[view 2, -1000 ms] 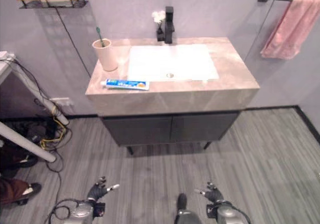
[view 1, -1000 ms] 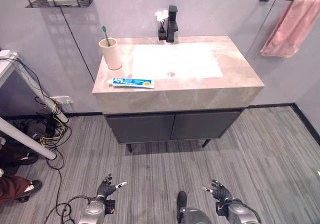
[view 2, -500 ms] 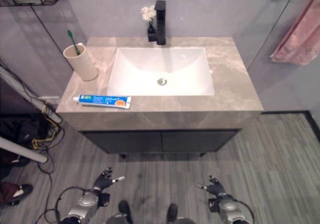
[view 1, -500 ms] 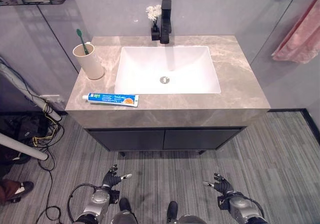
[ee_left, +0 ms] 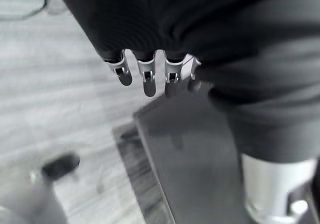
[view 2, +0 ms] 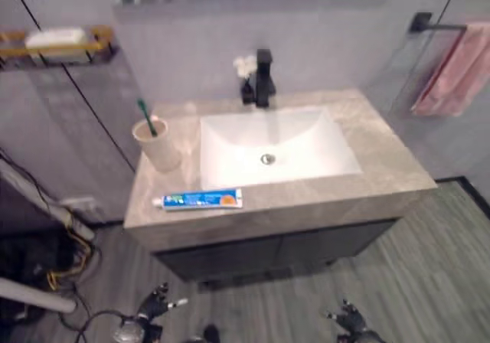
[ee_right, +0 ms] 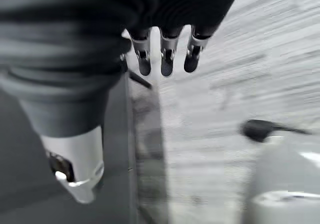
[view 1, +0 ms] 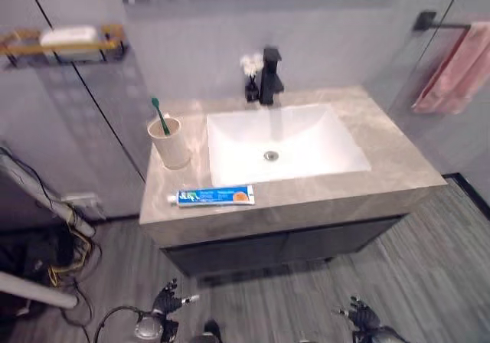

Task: Put brush and paste in cup on sink, flatten towel.

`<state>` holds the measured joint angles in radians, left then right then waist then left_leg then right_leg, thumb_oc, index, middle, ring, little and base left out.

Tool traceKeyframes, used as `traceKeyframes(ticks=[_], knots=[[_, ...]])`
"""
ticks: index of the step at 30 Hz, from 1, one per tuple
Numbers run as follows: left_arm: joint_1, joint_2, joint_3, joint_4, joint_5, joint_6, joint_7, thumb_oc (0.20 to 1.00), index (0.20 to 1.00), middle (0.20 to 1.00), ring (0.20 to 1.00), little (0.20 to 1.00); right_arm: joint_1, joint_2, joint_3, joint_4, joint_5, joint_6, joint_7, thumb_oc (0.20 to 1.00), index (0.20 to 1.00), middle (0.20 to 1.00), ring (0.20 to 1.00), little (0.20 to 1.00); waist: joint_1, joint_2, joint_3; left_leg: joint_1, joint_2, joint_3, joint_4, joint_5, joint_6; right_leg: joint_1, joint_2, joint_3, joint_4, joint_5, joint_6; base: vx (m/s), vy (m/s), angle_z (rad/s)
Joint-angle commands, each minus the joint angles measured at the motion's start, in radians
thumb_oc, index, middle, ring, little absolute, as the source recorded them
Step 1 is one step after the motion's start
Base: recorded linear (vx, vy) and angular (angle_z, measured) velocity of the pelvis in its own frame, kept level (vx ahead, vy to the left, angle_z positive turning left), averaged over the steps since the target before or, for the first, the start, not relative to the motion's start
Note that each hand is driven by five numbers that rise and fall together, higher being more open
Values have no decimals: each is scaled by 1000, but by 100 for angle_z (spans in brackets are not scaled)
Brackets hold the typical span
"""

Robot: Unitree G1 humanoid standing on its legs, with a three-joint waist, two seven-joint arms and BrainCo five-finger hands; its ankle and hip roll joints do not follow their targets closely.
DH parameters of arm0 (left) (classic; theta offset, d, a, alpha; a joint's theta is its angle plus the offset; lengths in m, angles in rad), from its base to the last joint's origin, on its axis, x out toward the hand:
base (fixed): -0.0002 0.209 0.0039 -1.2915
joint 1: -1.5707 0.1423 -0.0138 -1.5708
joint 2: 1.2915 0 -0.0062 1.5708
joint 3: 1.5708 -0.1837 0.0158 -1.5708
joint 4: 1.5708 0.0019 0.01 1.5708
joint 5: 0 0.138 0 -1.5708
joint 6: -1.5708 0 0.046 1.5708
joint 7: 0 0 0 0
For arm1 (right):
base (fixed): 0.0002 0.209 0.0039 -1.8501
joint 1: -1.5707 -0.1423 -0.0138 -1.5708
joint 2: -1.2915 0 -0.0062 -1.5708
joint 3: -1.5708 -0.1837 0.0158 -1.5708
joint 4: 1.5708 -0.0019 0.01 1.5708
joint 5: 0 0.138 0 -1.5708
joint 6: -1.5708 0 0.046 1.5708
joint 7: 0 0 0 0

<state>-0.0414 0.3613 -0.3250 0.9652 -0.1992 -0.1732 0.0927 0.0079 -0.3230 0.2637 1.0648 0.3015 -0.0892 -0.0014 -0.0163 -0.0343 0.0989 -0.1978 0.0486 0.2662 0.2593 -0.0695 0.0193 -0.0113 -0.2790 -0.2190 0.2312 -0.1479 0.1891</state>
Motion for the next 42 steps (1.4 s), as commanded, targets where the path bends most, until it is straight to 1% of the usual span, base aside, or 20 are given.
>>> traceKeyframes(ticks=[1,2,4,5,6,7,8,9,13,15,17,18,21,22,25,26,27,33,37,42], knots=[[17,89,3,-119,89,-38,-13,1000,1000,1000,1000,1000,-110,-3,28,-59,0,-32,12,1000,1000,1000,1000,1000,17,24,38,94,65,-43,-168,104,-62,-80,47,61,59,300,1,70,213,11],[50,137,-14,-179,169,-45,-26,1000,1000,1000,1000,1000,-113,-14,31,-66,-10,-36,12,1000,1000,1000,1000,1000,17,24,40,110,54,-48,-179,94,-62,-92,62,48,-1,269,-4,104,191,-9],[62,200,-49,-222,250,-80,-31,1000,1000,1000,1000,1000,-134,-27,33,-37,-18,-43,10,1000,1000,1000,1000,1000,29,17,52,121,54,-64,-171,79,-72,-89,42,25,-111,269,-1,97,-36,-8],[77,222,-48,-218,267,-86,-32,1000,1000,1000,1000,1000,-142,-27,38,-31,-29,-48,9,1000,1000,1000,1000,1000,44,9,55,124,57,-66,-165,79,-77,-69,27,-11,-126,272,8,59,-90,16],[82,231,-55,-219,294,-86,-32,1000,1000,1000,1000,1000,-155,-24,38,9,-35,-47,2,1000,1000,1000,1000,1000,49,2,50,124,60,-72,-172,85,-82,-54,29,-13,-141,265,8,20,-161,18],[98,236,-40,-209,290,-99,-18,1000,1000,1000,1000,1000,-175,-28,37,64,-41,-48,-7,1000,1000,1000,1000,1000,70,-2,46,121,69,-82,-190,98,-92,-43,50,-16,-167,259,5,9,-140,25],[99,235,-39,-209,290,-99,-18,1000,1000,1000,1000,1000,-176,-28,37,66,-41,-49,-7,1000,1000,1000,1000,1000,68,-1,45,119,70,-84,-190,99,-93,-42,51,-18,-170,260,5,49,-206,29],[146,246,-19,-260,278,-104,-18,1000,1000,1000,1000,1000,-181,-43,20,113,-56,-47,-17,1000,1000,1000,1000,1000,96,4,32,121,83,-104,-212,124,-112,-7,65,-53,-203,244,1,75,-150,46],[206,317,-17,-385,299,-127,-36,1000,1000,1000,1000,1000,-176,-50,1,182,-84,-49,-33,1000,1000,1000,1000,1000,116,12,25,115,100,-138,-249,163,-131,16,86,-90,-221,222,-12,33,-138,59],[235,402,-41,-507,379,-171,-29,1000,1000,1000,1000,1000,-159,-60,-3,225,-127,-56,-50,1000,1000,1000,1000,1000,134,22,25,110,109,-160,-272,179,-144,34,94,-124,-235,207,-15,8,-124,28],[252,432,-39,-544,398,-181,-24,1000,1000,1000,1000,1000,-150,-64,-2,239,-154,-57,-56,1000,1000,1000,1000,1000,137,26,26,108,111,-167,-275,186,-149,40,99,-135,-239,203,-17,0,-114,41],[284,489,-24,-610,431,-199,-10,1000,1000,1000,1000,1000,-136,-75,-2,264,-197,-55,-71,1000,1000,1000,1000,1000,147,37,26,103,115,-180,-286,200,-159,55,104,-156,-256,200,-18,-16,-115,33],[327,546,10,-682,456,-216,3,1000,1000,1000,1000,1000,-118,-84,-12,284,-226,-50,-82,1000,1000,1000,1000,1000,157,50,22,102,117,-187,-302,213,-167,70,110,-176,-279,199,-19,-7,-57,18],[364,612,44,-748,479,-229,6,1000,1000,1000,1000,1000,-103,-84,-22,293,-227,-46,-83,1000,1000,1000,1000,1000,161,59,17,105,121,-191,-322,229,-176,81,114,-186,-298,204,-18,-5,-53,19],[396,679,95,-824,496,-238,9,1000,1000,1000,1000,1000,-90,-87,-34,318,-230,-36,-82,1000,1000,1000,1000,1000,168,70,9,105,121,-196,-335,235,-182,89,113,-200,-311,208,-14,-5,-15,18],[419,725,148,-888,496,-248,18,1000,1000,1000,1000,1000,-72,-91,-41,330,-237,-28,-79,1000,1000,1000,1000,1000,175,82,5,105,120,-199,-339,238,-185,94,110,-207,-315,209,-12,-4,-9,10],[428,728,157,-895,495,-246,16,1000,1000,1000,1000,1000,-72,-89,-41,330,-238,-28,-79,1000,1000,1000,1000,1000,174,80,4,105,120,-199,-339,238,-185,94,110,-208,-316,209,-12,0,-3,4],[461,772,367,-1065,412,-261,75,1000,1000,1000,1000,1000,-42,-68,-38,308,-232,-7,-62,1000,1000,1000,1000,1000,166,106,-18,102,100,-198,-347,226,-182,87,85,-209,-318,221,0,17,27,5],[416,734,402,-1112,359,-270,107,1000,1000,1000,1000,1000,-56,-50,-13,271,-231,-10,-62,1000,1000,1000,1000,1000,153,108,-24,103,97,-178,-347,217,-181,70,76,-187,-318,232,5,10,49,5],[332,707,421,-1161,313,-282,124,1000,1000,1000,1000,1000,-73,-28,51,186,-249,-20,-49,1000,1000,1000,1000,1000,103,105,-23,109,94,-123,-347,196,-174,22,57,-116,-318,260,16,-15,58,-31]])
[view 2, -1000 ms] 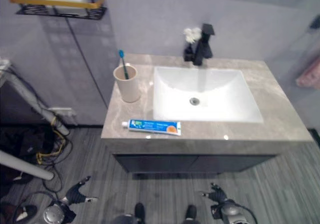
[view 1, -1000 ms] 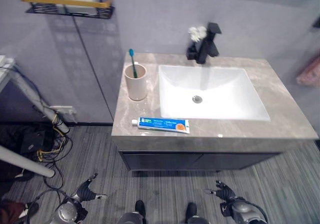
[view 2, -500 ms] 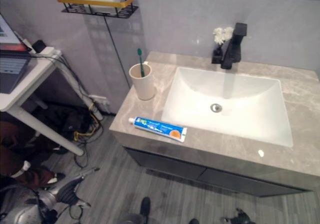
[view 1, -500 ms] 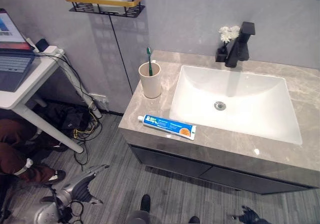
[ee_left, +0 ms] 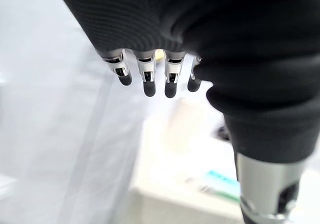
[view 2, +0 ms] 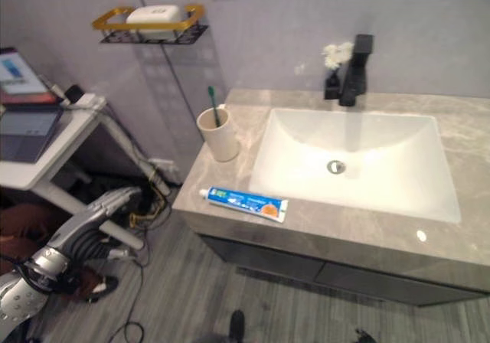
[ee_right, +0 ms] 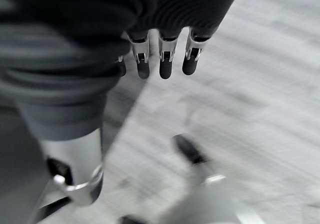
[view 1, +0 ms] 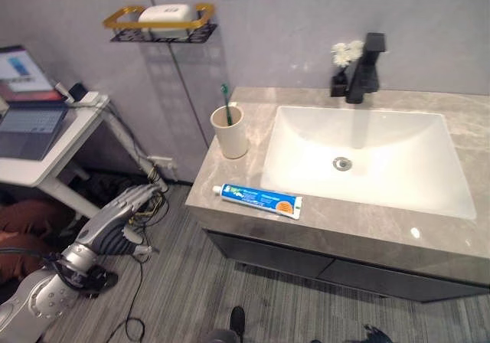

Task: Put brush and paste in cup on sink, flatten towel.

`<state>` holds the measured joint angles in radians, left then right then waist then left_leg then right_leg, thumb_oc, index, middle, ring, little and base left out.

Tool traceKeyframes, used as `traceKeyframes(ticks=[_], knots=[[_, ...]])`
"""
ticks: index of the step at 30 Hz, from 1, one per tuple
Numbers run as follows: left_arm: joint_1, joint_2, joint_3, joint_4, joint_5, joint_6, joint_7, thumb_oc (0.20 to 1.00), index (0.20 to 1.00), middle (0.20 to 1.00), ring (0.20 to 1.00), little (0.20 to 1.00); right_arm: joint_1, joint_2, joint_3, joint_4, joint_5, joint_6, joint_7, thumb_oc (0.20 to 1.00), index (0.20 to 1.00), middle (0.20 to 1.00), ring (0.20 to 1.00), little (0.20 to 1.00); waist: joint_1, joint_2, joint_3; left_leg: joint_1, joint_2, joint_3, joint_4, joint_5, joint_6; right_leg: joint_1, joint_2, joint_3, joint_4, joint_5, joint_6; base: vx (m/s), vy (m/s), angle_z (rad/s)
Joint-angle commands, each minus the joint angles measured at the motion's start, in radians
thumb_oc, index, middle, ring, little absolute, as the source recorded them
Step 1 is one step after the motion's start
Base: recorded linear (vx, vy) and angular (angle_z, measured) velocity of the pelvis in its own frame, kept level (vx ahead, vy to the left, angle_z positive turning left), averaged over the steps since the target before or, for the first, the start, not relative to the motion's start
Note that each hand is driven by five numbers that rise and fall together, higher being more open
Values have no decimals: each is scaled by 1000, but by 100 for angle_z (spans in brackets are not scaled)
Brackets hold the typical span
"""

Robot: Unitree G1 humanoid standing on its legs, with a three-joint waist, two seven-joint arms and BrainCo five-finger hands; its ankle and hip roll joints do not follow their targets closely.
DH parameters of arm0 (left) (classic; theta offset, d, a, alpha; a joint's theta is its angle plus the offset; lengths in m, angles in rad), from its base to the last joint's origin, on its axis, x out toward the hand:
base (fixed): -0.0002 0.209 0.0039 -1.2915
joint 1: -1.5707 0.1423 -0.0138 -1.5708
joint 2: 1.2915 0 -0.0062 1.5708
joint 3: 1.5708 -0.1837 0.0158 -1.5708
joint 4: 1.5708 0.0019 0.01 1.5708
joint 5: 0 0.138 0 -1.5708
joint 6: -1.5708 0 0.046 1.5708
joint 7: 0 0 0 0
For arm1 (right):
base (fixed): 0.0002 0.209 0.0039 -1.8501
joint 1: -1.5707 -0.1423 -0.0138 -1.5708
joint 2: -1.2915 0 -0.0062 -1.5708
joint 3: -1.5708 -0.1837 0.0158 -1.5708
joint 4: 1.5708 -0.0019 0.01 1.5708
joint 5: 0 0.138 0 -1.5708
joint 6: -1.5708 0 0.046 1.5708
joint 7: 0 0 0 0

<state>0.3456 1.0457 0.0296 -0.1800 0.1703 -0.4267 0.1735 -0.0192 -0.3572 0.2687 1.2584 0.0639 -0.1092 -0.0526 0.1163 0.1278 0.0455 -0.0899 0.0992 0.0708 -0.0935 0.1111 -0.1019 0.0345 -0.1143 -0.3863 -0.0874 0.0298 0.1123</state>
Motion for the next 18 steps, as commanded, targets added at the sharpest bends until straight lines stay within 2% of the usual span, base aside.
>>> traceKeyframes(ticks=[1,2,3,6,15,16,18], knots=[[-67,21,65,-19,-56,-30,44,1000,1000,1000,1000,1000,-49,7,55,-23,-16,-1,4,1000,1000,1000,1000,1000,-36,-57,33,-1,43,83,6,13,-52,-37,-112,64,0,88,96,-29,46,-14],[-68,20,64,-18,-56,-31,44,1000,1000,1000,1000,1000,-49,6,55,-24,-16,-1,4,1000,1000,1000,1000,1000,-34,-57,32,-1,43,85,6,13,-52,-39,-112,67,0,89,96,-67,65,-40],[-94,19,50,-9,-59,-35,45,1000,1000,1000,1000,1000,-49,10,65,-41,-21,-3,4,1000,1000,1000,1000,1000,-53,-57,38,-7,43,105,6,8,-52,-67,-120,95,0,101,102,-46,45,-52],[-135,19,36,8,-56,-34,48,1000,1000,1000,1000,1000,-47,13,76,-56,-31,-6,4,1000,1000,1000,1000,1000,-68,-59,46,-26,47,128,6,10,-55,-111,-126,122,0,118,107,-84,41,-44],[-159,21,17,22,-55,-38,50,1000,1000,1000,1000,1000,-44,14,77,-57,-34,-6,3,1000,1000,1000,1000,1000,-71,-60,45,-36,48,136,6,12,-55,-129,-126,132,0,124,106,-11,4,-15],[-205,25,-38,43,-44,-36,24,1000,1000,1000,1000,1000,-15,20,67,-33,-41,-6,1,1000,1000,1000,1000,1000,-109,-77,56,-44,57,152,6,10,-54,-161,-124,160,0,136,109,0,0,0],[-218,28,-61,57,-41,-36,20,1000,1000,1000,1000,1000,-13,19,70,-29,-49,-7,-1,1000,1000,1000,1000,1000,-110,-83,55,-49,61,164,6,11,-55,-177,-120,173,0,141,110,0,5,-17]])
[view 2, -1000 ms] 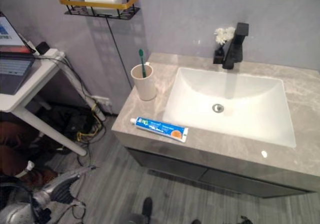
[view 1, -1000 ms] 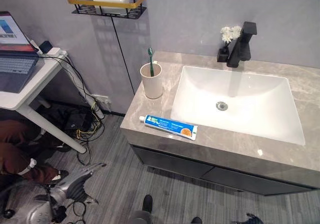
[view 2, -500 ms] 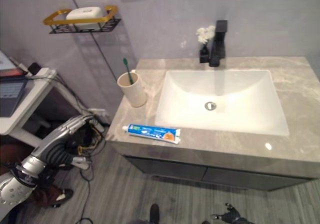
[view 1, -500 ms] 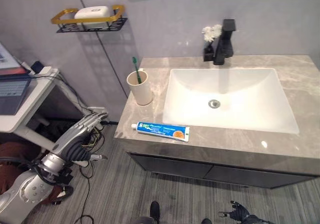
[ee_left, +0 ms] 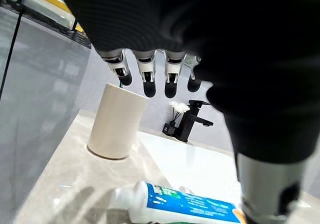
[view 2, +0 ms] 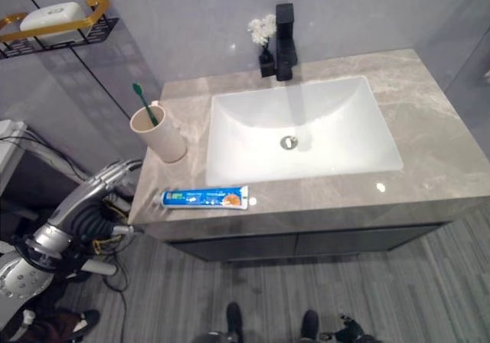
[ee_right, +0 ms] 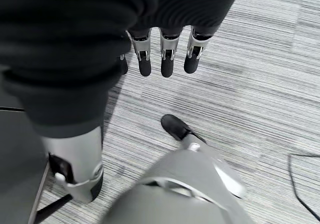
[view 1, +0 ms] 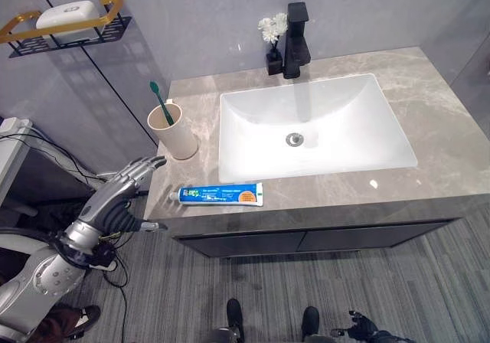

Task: Put brush and paste in cup on sink, flatten towel.

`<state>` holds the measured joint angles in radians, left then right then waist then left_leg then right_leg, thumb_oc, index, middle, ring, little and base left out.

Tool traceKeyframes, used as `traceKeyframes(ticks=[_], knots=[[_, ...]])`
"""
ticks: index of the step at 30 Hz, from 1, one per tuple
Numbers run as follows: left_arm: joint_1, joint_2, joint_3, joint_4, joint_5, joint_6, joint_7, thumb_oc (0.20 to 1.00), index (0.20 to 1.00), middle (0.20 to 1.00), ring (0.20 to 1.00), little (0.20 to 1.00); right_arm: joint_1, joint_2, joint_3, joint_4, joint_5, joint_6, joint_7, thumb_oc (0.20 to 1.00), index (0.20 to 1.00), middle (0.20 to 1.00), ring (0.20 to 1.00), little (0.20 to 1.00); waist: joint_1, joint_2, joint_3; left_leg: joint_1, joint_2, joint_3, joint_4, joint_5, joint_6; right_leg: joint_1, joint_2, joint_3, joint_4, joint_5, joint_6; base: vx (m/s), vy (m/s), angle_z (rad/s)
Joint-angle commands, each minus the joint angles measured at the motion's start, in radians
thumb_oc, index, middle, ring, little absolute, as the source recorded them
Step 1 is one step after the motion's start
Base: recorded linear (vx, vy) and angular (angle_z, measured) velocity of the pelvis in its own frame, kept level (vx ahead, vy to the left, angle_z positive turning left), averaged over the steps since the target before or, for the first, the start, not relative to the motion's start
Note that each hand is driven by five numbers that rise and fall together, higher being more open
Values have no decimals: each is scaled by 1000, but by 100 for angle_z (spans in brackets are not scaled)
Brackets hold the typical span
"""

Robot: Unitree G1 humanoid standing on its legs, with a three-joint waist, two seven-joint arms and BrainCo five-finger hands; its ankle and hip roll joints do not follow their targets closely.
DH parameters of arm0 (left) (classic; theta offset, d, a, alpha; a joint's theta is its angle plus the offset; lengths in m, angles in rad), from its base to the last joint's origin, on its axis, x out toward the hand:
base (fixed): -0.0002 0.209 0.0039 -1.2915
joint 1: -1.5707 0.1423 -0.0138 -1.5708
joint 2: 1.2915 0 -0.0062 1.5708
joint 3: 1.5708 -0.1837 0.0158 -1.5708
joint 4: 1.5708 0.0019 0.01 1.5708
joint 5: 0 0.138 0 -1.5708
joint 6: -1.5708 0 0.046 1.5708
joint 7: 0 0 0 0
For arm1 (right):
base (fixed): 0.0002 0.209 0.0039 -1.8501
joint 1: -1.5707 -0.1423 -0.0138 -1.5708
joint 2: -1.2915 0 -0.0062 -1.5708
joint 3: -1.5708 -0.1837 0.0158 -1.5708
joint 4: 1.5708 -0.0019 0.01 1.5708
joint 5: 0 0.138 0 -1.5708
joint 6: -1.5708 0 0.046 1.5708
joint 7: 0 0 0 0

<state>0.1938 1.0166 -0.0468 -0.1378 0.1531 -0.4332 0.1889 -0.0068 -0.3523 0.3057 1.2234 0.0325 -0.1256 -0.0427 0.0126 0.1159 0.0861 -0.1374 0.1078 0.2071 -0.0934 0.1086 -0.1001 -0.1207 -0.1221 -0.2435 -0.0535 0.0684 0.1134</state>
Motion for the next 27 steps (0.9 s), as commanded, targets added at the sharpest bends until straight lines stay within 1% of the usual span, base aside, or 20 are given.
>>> traceKeyframes(ticks=[1,5,9,13,19,27], knots=[[-65,63,13,17,-20,-29,1,1000,1000,1000,1000,1000,-24,13,32,4,-16,9,-10,1000,1000,1000,1000,1000,-9,-74,15,-2,56,32,6,14,-58,-28,-111,35,-34,106,109,4,-5,-54],[-95,76,-31,38,-33,-29,-19,1000,1000,1000,1000,1000,-19,9,31,-10,1,4,-7,1000,1000,1000,1000,1000,-19,-92,13,-16,63,46,6,16,-59,-56,-108,50,-34,114,111,9,-3,-25],[-117,88,-57,54,-34,-24,-33,1000,1000,1000,1000,1000,-21,7,24,-22,18,1,-10,1000,1000,1000,1000,1000,-25,-101,13,-31,65,46,6,19,-59,-76,-104,56,-34,120,111,1,-1,-1],[-140,78,-86,74,-41,-18,-40,1000,1000,1000,1000,1000,-23,10,24,-29,32,-1,-12,1000,1000,1000,1000,1000,-32,-109,14,-40,69,54,6,20,-59,-96,-102,68,-34,126,112,3,1,-1],[-152,70,-96,102,-41,-8,-45,1000,1000,1000,1000,1000,-19,12,26,-38,34,0,-9,1000,1000,1000,1000,1000,-36,-119,15,-46,76,65,6,23,-61,-114,-97,81,-34,130,111,17,1,-11],[-162,47,-108,135,-48,3,-49,1000,1000,1000,1000,1000,-15,15,22,-28,41,-1,-9,1000,1000,1000,1000,1000,-42,-124,19,-50,77,68,6,23,-61,-123,-98,86,-34,132,110,18,3,-3]])
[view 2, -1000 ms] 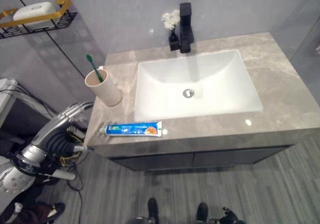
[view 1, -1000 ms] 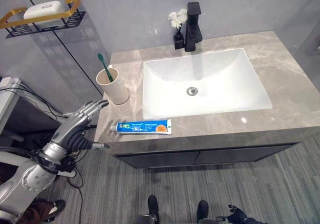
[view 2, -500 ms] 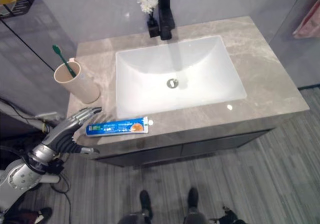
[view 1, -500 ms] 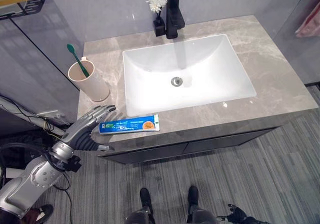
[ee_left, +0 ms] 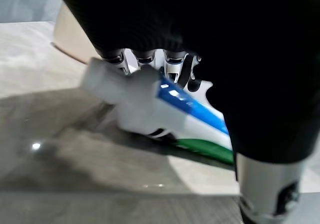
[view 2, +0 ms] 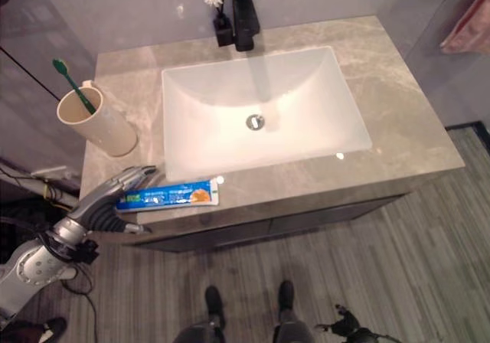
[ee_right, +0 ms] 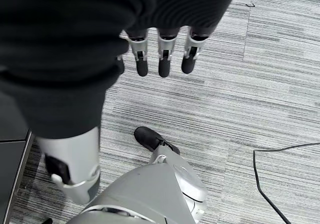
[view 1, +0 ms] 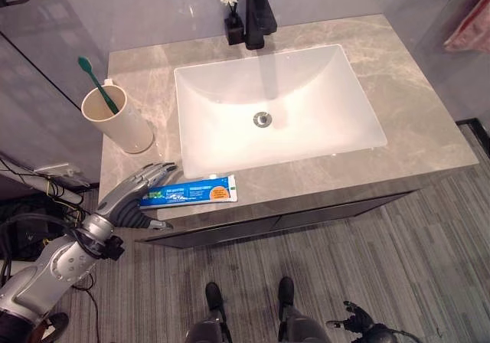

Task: Put brush and paste in cup on sink, flatten towel.

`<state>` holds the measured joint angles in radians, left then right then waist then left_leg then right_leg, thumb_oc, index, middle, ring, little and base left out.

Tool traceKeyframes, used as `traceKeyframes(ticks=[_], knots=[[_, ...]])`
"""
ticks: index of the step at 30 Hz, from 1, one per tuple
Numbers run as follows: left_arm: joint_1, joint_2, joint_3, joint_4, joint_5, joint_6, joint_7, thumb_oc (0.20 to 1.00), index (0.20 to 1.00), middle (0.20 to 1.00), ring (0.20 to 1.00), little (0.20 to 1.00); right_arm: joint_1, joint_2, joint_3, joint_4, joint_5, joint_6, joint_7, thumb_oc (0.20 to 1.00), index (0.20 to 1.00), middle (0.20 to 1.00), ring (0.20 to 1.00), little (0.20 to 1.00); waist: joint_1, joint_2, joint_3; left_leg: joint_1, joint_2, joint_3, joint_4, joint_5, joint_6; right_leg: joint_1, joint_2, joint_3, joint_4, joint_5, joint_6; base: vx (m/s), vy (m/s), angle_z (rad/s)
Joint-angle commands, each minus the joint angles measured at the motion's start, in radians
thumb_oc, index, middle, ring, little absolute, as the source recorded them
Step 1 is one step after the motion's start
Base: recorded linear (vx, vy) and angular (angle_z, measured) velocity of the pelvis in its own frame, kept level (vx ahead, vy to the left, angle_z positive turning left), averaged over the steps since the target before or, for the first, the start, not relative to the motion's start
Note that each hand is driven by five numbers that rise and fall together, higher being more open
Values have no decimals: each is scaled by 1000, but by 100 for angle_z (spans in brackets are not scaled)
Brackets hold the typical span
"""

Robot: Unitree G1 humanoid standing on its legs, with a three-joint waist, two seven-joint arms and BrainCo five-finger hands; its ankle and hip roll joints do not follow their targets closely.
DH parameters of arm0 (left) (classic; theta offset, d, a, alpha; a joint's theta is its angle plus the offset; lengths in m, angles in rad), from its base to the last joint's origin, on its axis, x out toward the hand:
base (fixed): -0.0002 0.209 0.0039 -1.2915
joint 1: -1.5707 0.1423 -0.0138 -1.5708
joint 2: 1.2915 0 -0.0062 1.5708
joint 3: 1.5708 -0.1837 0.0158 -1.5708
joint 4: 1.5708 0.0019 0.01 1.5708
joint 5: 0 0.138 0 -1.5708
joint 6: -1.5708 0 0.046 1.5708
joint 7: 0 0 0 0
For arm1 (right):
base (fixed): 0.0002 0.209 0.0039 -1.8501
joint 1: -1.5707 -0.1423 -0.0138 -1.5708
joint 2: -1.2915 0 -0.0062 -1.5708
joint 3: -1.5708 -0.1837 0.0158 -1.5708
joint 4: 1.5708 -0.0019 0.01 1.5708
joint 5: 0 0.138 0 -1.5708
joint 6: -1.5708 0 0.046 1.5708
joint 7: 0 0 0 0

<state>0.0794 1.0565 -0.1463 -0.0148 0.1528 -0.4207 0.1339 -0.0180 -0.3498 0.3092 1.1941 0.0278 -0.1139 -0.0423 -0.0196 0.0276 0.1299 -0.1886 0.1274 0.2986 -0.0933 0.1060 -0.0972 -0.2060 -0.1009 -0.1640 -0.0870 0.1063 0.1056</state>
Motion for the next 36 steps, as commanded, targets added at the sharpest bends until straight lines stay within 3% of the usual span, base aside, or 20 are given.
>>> traceKeyframes(ticks=[1,7,9,12,15,20,33,36], knots=[[-49,7,-10,13,-48,-10,6,1000,1000,1000,1000,1000,-4,13,18,2,46,-13,-9,1000,1000,1000,1000,1000,-9,-36,-25,1,57,-23,6,25,-64,-38,-120,6,0,94,118,0,0,0],[-61,-2,-21,19,-54,-4,0,1000,1000,1000,1000,1000,-16,14,17,4,52,-10,-10,1000,1000,1000,1000,1000,-9,-37,-23,-6,55,-25,6,25,-63,-45,-120,7,0,96,118,0,0,0],[-69,-7,-29,21,-54,1,-5,849,849,849,849,849,-19,13,18,-2,54,-10,-11,1000,1000,1000,1000,1000,-10,-39,-21,-9,57,-24,6,26,-63,-47,-120,6,0,96,118,11,-5,-4],[-74,-12,-33,24,-58,4,-8,787,787,787,787,787,-23,13,19,-4,55,-10,-12,1000,1000,1000,1000,1000,-9,-39,-20,-9,57,-24,6,25,-63,-48,-120,5,0,95,118,15,-1,-6],[-76,-11,-39,22,-60,6,-17,652,652,652,652,652,-27,12,19,0,55,-9,-13,1000,1000,1000,1000,1000,-8,-40,-19,-11,58,-26,6,25,-63,-49,-121,6,0,94,117,0,0,0],[-80,-2,-49,24,-54,9,-25,592,592,592,592,592,-30,7,20,-6,56,-9,-16,1000,1000,1000,1000,1000,-9,-41,-16,-16,59,-27,6,26,-63,-53,-120,6,0,94,117,0,0,0],[-111,37,-90,32,-2,13,-33,605,605,605,605,605,-34,-1,21,-21,61,-13,-20,1000,1000,1000,1000,1000,-10,-44,-12,-21,63,-28,6,27,-64,-59,-116,8,0,92,115,0,0,0],[-114,45,-102,37,15,14,-43,658,658,658,658,658,-33,0,19,-18,62,-13,-19,1000,1000,1000,1000,1000,-11,-43,-14,-18,62,-28,6,25,-64,-58,-117,8,0,91,117,0,0,0]])
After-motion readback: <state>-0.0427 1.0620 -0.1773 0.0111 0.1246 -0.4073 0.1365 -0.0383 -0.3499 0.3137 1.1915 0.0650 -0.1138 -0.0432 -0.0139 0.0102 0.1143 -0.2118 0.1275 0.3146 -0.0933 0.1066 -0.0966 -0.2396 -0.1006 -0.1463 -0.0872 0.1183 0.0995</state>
